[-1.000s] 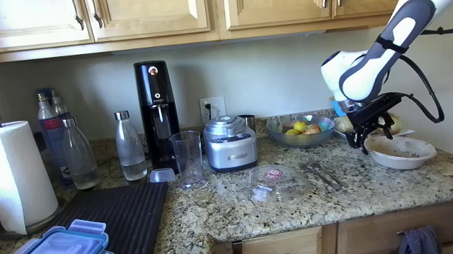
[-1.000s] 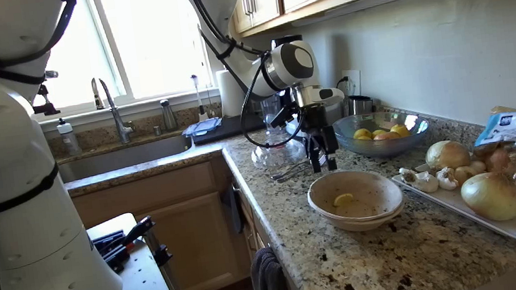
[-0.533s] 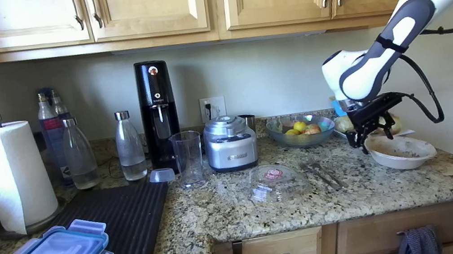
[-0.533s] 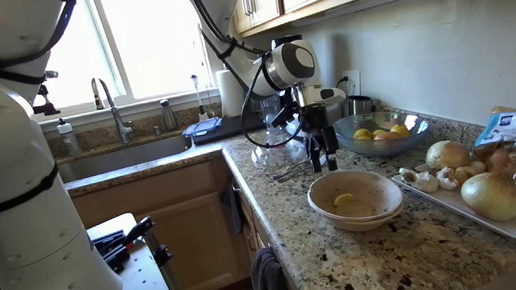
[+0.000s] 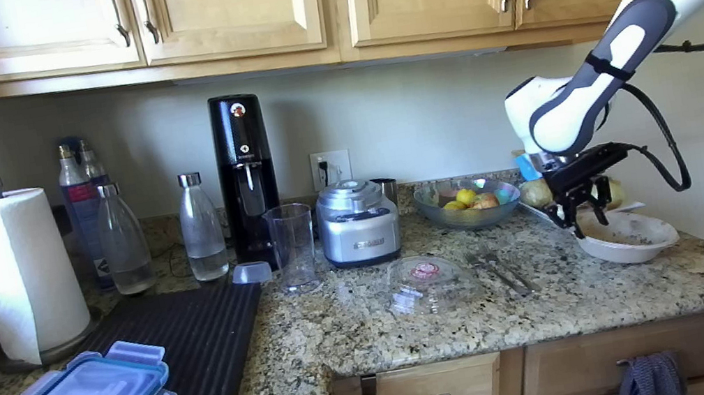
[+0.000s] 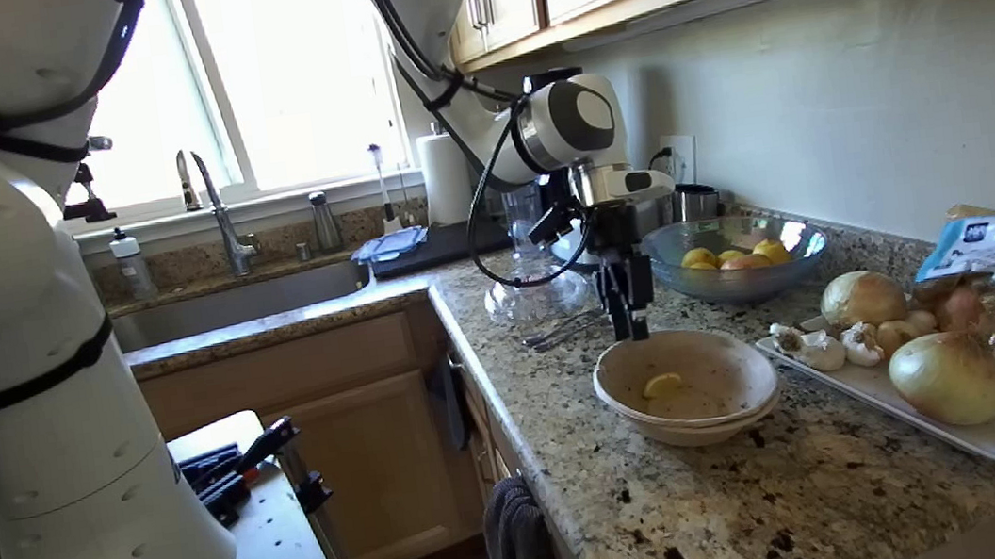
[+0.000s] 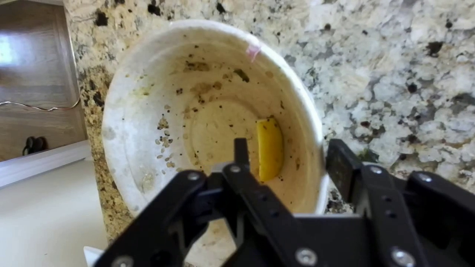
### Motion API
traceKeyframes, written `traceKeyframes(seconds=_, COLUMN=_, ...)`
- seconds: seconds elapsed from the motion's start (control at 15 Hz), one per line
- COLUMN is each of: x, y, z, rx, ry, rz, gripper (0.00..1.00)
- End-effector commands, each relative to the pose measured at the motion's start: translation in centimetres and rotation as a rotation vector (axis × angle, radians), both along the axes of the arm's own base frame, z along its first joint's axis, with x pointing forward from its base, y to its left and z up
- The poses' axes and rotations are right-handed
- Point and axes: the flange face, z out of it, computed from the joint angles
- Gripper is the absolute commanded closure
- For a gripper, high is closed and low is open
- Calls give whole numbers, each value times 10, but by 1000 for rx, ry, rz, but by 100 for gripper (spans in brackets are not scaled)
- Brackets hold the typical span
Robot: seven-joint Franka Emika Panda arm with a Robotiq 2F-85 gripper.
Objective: Pick the forks from the bowl and put it on the counter, then unstack the bowls
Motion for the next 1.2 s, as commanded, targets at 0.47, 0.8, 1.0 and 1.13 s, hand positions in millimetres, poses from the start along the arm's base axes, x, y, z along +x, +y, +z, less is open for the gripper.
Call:
traceKeyframes(seconds=0.47, x=-5, y=-3, z=10, rx=42, ry=2, rz=-9, gripper=98)
traceKeyframes(seconds=0.8, x=-6, y=-2, z=10, rx=47, ry=2, rz=-12, gripper=92)
traceKeyframes(seconds=1.0, x=-6, y=-2, z=14, rx=40, ry=-6, rz=-12, gripper=95)
traceKeyframes(seconds=1.13, x=-5, y=-1, z=17, rx=36, ry=-15, rz=-10, gripper=94)
